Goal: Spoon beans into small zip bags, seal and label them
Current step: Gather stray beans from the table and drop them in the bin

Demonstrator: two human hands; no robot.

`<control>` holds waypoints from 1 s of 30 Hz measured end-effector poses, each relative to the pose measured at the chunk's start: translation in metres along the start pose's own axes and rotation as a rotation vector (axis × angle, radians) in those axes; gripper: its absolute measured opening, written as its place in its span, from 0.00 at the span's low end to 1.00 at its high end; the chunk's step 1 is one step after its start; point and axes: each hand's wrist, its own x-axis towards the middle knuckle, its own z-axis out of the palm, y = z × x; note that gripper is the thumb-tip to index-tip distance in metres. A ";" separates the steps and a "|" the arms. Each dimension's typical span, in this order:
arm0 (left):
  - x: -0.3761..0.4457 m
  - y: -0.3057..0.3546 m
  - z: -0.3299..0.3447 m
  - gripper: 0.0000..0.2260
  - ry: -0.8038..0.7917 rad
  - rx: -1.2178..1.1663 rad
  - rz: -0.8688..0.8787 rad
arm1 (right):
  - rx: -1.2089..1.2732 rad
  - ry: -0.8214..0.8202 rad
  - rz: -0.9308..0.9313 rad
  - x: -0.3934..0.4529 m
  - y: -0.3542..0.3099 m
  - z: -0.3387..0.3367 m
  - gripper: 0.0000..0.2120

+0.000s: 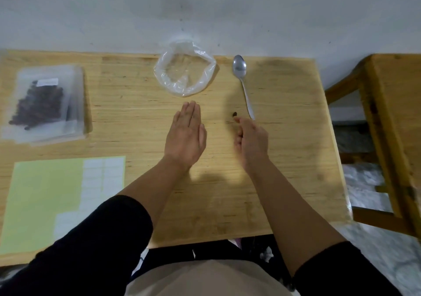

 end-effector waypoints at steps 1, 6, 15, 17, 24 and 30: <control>0.003 0.004 0.001 0.23 -0.013 -0.014 0.011 | -0.150 0.023 -0.095 0.003 -0.001 -0.001 0.07; 0.015 0.018 0.011 0.23 -0.065 -0.018 0.097 | -0.524 0.092 -0.321 0.021 -0.002 -0.003 0.11; 0.015 0.019 0.010 0.22 -0.048 -0.045 0.087 | -0.802 0.117 -0.584 0.031 0.007 0.003 0.07; 0.015 0.019 0.010 0.22 -0.051 -0.052 0.088 | -0.833 0.109 -0.638 0.030 0.007 0.003 0.05; 0.016 0.018 0.010 0.22 -0.048 -0.063 0.095 | -0.987 0.011 -0.619 0.025 0.010 0.002 0.10; 0.016 0.017 0.011 0.23 -0.039 -0.049 0.107 | -1.021 0.095 -0.548 0.011 0.017 0.005 0.11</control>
